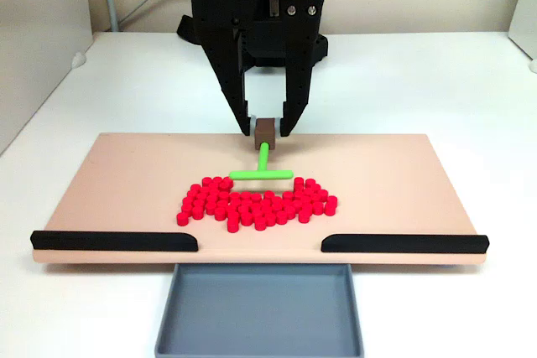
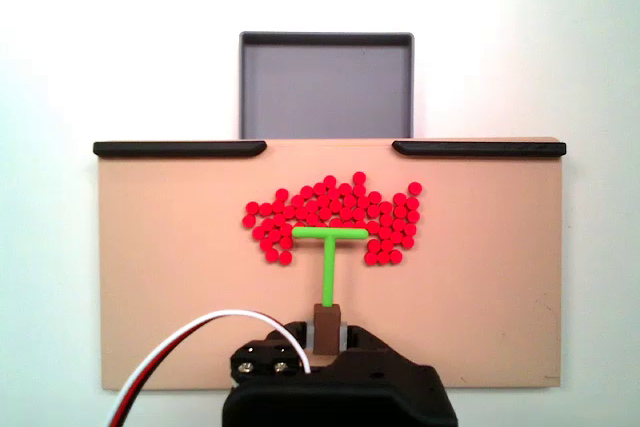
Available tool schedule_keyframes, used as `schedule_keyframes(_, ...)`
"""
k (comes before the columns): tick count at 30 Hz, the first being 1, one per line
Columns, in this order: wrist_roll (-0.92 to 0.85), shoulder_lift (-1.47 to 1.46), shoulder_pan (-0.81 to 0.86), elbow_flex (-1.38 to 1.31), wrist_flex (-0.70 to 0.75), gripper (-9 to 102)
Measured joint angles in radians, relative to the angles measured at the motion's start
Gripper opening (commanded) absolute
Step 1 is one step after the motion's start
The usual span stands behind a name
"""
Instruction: Gather the bottom side granules
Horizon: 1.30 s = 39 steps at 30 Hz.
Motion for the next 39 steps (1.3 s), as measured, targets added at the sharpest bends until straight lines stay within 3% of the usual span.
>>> schedule_keyframes(16, -0.003, 0.245, -0.002, -0.003, 0.279, 0)
schedule_keyframes(25, -0.058, 0.523, 0.052, 0.206, 0.290, 0)
schedule_keyframes(39, -0.081, 0.476, 0.069, 0.206, 0.287, 0)
